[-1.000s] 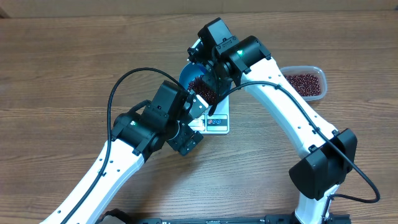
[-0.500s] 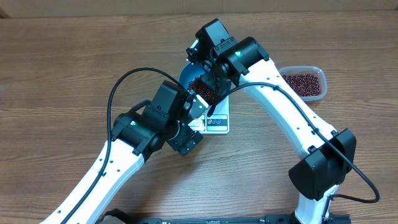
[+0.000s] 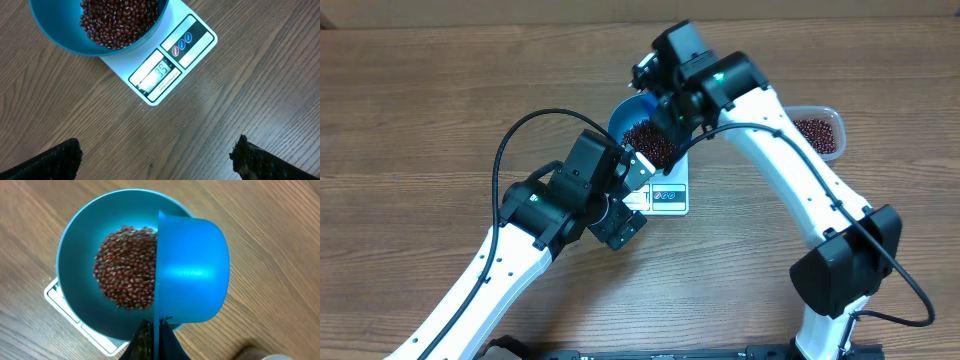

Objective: Scoop item into bowl and weigh 150g on scale
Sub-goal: 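Hold the emptied scoop over the bowl while beans settle, then move the empty scoop with the right gripper back to the bean container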

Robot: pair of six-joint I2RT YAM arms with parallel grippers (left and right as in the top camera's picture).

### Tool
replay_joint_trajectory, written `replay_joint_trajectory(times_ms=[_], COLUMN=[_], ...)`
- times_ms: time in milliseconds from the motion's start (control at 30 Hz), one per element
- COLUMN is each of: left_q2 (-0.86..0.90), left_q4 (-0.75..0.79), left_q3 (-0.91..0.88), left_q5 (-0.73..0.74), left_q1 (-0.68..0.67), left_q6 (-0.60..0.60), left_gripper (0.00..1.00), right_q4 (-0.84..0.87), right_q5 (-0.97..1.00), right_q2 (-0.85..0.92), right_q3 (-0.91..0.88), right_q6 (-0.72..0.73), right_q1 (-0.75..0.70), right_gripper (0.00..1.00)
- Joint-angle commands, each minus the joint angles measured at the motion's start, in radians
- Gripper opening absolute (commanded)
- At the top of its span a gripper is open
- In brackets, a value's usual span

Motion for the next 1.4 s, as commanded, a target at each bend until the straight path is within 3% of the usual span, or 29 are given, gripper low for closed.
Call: replay_joint_trajectory(times_ms=[0,133,400,800,1367], left_q2=[-0.004,-0.004,-0.004,-0.004,-0.004], left_q4=[0.004,0.004,0.004,0.004,0.004], left_q3=[-0.007,-0.007,-0.007,-0.007,-0.007], left_q5=[0.015,0.015,0.015,0.015,0.015], left_q1=[0.005,0.005,0.005,0.005,0.005], left_q6=[0.016,0.016,0.016,0.016,0.016], left_gripper=[0.99,1.0,1.0,0.99,1.0], right_q4=[0.02,0.053,0.05,-0.09,-0.097], right_q5=[-0.042,-0.027,0.203,0.475,0.551], right_q2=[-0.099,-0.136,-0.155,-0.149,-0.145], right_q3=[0.041,0.041,0.04,0.037,-0.192], right_q6=[0.077,0.162,0.313,0.335,0.392], right_q1=[-0.05,-0.107,-0.204,-0.271,-0.286], right_gripper=[0.04,0.04,0.04,0.04,0.04])
